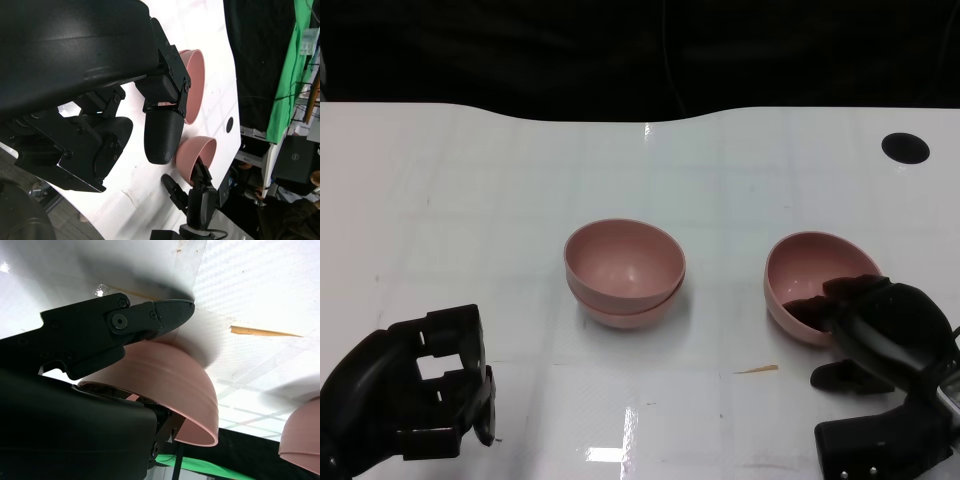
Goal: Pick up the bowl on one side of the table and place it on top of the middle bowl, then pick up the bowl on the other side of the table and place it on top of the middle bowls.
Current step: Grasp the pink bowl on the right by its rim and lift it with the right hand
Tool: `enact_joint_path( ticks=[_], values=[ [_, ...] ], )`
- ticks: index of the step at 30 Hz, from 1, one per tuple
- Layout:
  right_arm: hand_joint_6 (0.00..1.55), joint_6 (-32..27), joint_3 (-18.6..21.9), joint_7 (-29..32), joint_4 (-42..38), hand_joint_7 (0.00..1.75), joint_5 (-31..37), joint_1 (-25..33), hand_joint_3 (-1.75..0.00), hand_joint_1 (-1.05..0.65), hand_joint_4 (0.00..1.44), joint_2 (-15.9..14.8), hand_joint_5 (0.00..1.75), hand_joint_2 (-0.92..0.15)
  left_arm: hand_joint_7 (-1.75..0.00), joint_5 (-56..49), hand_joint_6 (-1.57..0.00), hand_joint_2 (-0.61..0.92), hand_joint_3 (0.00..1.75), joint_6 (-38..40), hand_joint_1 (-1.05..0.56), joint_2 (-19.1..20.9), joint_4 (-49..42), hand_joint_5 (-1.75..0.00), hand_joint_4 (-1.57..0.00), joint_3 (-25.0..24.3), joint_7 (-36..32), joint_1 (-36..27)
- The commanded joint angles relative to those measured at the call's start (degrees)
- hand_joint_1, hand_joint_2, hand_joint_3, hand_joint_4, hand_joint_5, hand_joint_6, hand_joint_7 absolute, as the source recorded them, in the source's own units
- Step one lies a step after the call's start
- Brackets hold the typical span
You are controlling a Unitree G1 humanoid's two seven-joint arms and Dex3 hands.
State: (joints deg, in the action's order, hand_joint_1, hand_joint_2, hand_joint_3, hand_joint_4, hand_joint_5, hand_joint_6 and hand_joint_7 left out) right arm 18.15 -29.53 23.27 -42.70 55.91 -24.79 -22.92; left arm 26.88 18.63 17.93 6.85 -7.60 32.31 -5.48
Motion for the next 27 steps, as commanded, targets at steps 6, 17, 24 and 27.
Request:
enact_joint_path(
  ticks=[6,17,24,27],
  values=[
    [0.87,5.39,-3.22,12.64,-11.30,0.12,-0.37,-4.23,-0.16,-0.33,0.93,1.62,0.17,-0.92,-1.75,-0.99,-0.77,0.75,1.35,-0.23,0.23,0.26,0.55,-1.75,-0.92,-0.14,-0.92,-0.57],
    [0.54,14.86,-3.35,17.38,-14.90,1.71,-4.37,-6.52,-0.26,-0.20,0.75,0.40,1.73,-0.92,-1.75,-2.36,-0.75,0.74,1.35,-0.19,0.24,-0.68,1.80,-1.75,-0.92,0.39,-2.16,-0.81],
    [0.52,16.61,-2.70,14.93,-12.26,1.75,-5.28,-6.43,-0.23,-0.21,0.77,-1.31,1.75,-0.92,-1.75,-3.03,-0.75,0.75,1.36,-1.48,0.25,-0.91,1.29,-1.75,-0.92,0.58,-1.54,-0.79],
    [0.52,17.58,-1.52,10.42,-8.16,1.75,-7.05,-6.57,-0.23,-0.21,0.77,-3.21,1.75,-0.92,-1.75,-3.23,-0.75,0.74,1.36,-1.85,0.25,-1.04,1.09,-1.75,-0.91,0.67,-1.49,-0.81]
  ],
)
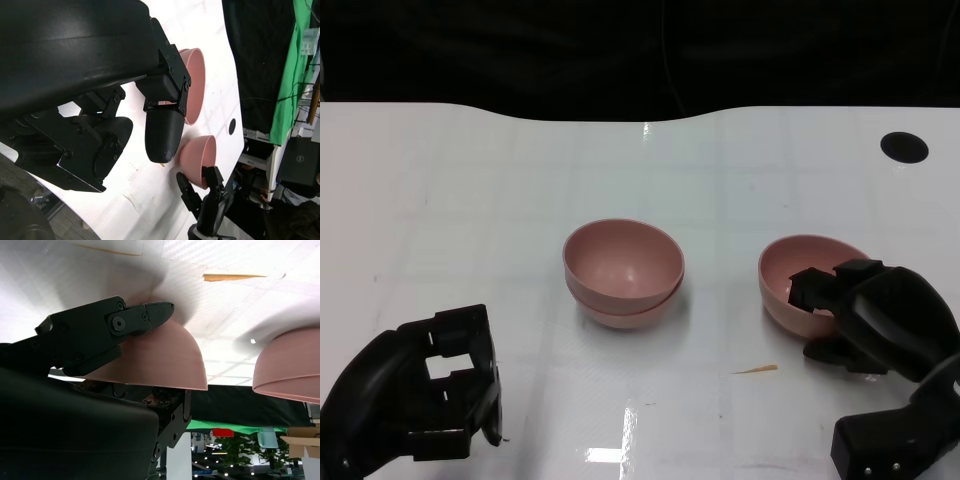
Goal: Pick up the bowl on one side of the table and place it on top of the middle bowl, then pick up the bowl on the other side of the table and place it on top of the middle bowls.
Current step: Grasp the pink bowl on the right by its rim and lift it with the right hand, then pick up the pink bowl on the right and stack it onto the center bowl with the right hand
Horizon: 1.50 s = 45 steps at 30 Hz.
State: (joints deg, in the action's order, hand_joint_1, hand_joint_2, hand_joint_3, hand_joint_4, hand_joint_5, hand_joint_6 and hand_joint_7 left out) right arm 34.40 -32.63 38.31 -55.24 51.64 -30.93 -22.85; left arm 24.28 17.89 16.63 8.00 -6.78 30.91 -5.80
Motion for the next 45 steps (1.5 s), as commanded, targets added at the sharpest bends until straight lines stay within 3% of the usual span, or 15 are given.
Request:
enact_joint_path(
  ticks=[1,3,8,16,24,30,34,45],
  values=[
    [0.53,2.07,2.56,-8.19,7.67,1.75,-4.26,-0.51,-0.24,-0.20,0.78,-4.78,1.75,-0.92,-1.75,-0.76,-0.75,0.74,1.35,-1.49,0.25,0.16,-0.27,-1.75,-0.91,-0.07,0.01,-0.49],
    [0.53,2.74,4.51,-14.10,13.68,1.75,-6.81,-0.31,-0.25,-0.19,0.78,-7.11,1.75,-0.92,-1.75,-0.85,-0.74,0.74,1.35,-2.60,0.25,-0.09,-0.99,-1.75,-0.91,-0.02,0.46,-0.44],
    [0.53,2.67,8.12,-23.74,22.29,1.75,-11.27,0.39,-0.30,-0.19,0.78,-9.66,1.75,-0.92,-1.75,-1.30,-0.74,0.74,1.34,-4.51,0.25,-0.34,-2.32,-1.75,-0.90,0.26,0.77,-0.16],
    [0.53,0.83,11.96,-34.34,30.85,1.75,-14.95,-0.92,-0.33,-0.23,0.78,-9.72,1.75,-0.91,-1.75,-1.24,-0.74,0.75,1.30,-5.01,0.23,-0.48,-3.37,-1.75,-0.90,0.35,1.52,0.35],
    [0.55,1.85,11.55,-39.13,31.93,1.75,-15.32,-6.02,-0.38,-0.27,0.82,-6.96,1.75,-0.92,-1.75,-1.95,-0.74,0.75,1.30,-3.93,0.23,-0.55,-2.40,-1.75,-0.89,0.52,0.32,0.13],
    [0.57,2.02,10.46,-39.42,30.74,1.75,-13.63,-8.90,-0.40,-0.32,0.85,-3.83,1.75,-0.92,-1.75,-2.30,-0.74,0.75,1.31,-3.23,0.24,-0.59,-1.51,-1.75,-0.89,0.79,-0.08,-0.08],
    [0.60,1.97,9.48,-38.45,29.13,1.75,-12.29,-11.06,-0.34,-0.24,0.86,-1.37,1.75,-0.82,-1.75,-2.72,-0.73,0.74,1.31,-3.00,0.24,-0.54,-1.16,-1.75,-0.88,1.05,-0.45,-0.21],
    [0.67,1.09,7.16,-36.87,26.65,1.55,-8.63,-14.17,-0.38,-0.27,0.88,3.55,1.75,-0.78,-1.75,-2.73,-0.74,0.72,1.27,-5.92,0.21,-1.04,-2.60,-1.75,-0.86,1.26,0.78,-0.12]
  ],
)
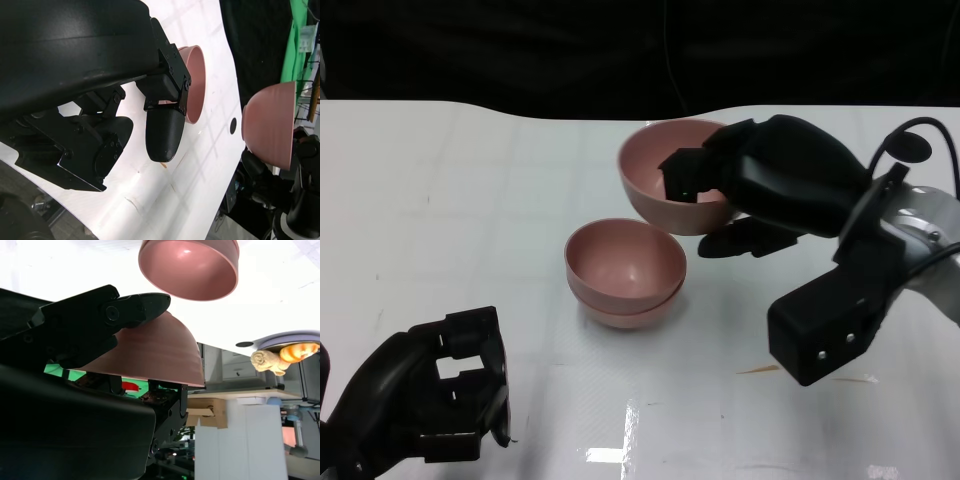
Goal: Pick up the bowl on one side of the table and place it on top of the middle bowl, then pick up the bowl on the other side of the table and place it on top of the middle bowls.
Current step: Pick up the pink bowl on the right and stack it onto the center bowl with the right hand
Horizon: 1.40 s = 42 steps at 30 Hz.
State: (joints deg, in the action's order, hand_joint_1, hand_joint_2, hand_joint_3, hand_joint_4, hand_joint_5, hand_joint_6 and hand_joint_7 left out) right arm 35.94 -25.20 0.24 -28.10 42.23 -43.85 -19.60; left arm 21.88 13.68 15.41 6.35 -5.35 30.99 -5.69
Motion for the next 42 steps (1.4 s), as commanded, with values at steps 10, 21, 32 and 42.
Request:
enact_joint_path(
  ticks=[10,21,32,42],
  values=[
    [0.60,-1.92,-2.36,0.01,-1.61,1.73,1.49,-1.72,-0.41,-0.24,0.90,3.29,1.75,-0.78,-1.75,0.95,-0.77,0.70,1.28,-3.42,0.18,-0.26,-3.24,-1.75,-0.89,-0.42,2.57,0.16],
    [0.62,-2.16,-5.08,0.75,-4.46,1.57,2.58,-2.54,-0.39,-0.31,0.90,5.96,1.75,-0.87,-1.75,0.55,-0.78,0.68,1.28,-3.62,0.17,-0.56,-3.37,-1.75,-0.90,-0.27,2.26,-0.01],
    [0.80,-3.47,-8.57,3.94,-7.98,1.01,6.80,-3.54,-0.14,-0.29,0.86,8.42,1.75,-0.92,-1.75,0.57,-0.77,0.69,1.28,-3.02,0.18,-1.01,-2.59,-1.75,-0.88,-0.11,2.11,-0.39],
    [0.77,-4.36,-10.64,6.76,-14.38,1.11,8.05,-5.82,-0.09,-0.29,0.85,10.06,1.74,-0.92,-1.75,-0.44,-0.76,0.74,1.23,-3.41,0.21,-1.35,-1.43,-1.75,-0.90,0.17,1.08,-0.95]
  ],
)
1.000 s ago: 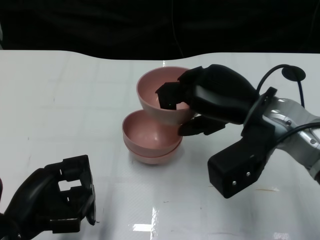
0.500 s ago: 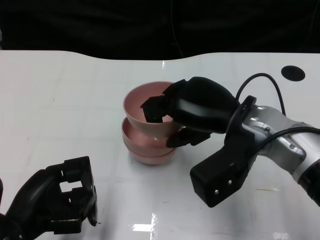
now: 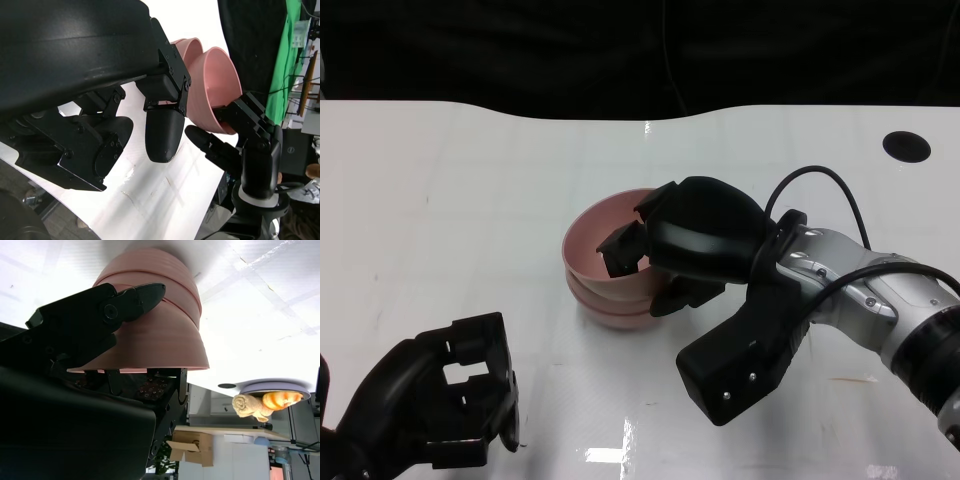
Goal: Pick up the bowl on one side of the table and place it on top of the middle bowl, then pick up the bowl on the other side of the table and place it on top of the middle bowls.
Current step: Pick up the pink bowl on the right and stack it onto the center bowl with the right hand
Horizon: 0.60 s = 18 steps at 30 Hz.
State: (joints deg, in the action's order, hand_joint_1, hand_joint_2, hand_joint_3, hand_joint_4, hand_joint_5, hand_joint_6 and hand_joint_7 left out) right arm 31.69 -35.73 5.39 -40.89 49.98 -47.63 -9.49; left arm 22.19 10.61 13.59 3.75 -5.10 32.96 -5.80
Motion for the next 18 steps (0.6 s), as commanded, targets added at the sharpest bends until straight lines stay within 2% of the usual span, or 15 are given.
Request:
enact_joint_path(
  ticks=[1,7,14,18],
  values=[
    [0.76,-0.05,-0.23,2.03,-2.09,1.14,0.34,-2.23,-0.10,-0.29,0.86,0.03,1.75,-0.92,-1.75,-0.84,-0.76,0.74,1.23,-0.31,0.21,0.39,1.35,-1.75,-0.90,-0.08,-1.05,-0.93],
    [0.73,1.29,-0.33,4.52,-5.59,1.17,-0.14,-3.26,-0.21,-0.31,0.86,0.41,1.75,-0.92,-1.75,-1.33,-0.76,0.73,1.26,-0.48,0.23,0.51,2.14,-1.75,-0.89,0.18,-1.41,-1.30],
    [0.68,1.94,-0.94,6.83,-8.71,1.26,0.20,-4.30,-0.16,-0.28,0.85,0.85,1.75,-0.92,-1.75,-1.29,-0.75,0.73,1.27,0.36,0.23,-0.02,3.05,-1.75,-0.88,0.16,-2.05,-1.73],
    [0.66,2.82,-1.40,9.27,-10.75,1.35,0.31,-4.73,-0.20,-0.30,0.86,1.38,1.75,-0.92,-1.75,-1.60,-0.75,0.72,1.26,-0.44,0.21,-0.22,2.69,-1.75,-0.87,0.12,-1.89,-2.02]
  ],
)
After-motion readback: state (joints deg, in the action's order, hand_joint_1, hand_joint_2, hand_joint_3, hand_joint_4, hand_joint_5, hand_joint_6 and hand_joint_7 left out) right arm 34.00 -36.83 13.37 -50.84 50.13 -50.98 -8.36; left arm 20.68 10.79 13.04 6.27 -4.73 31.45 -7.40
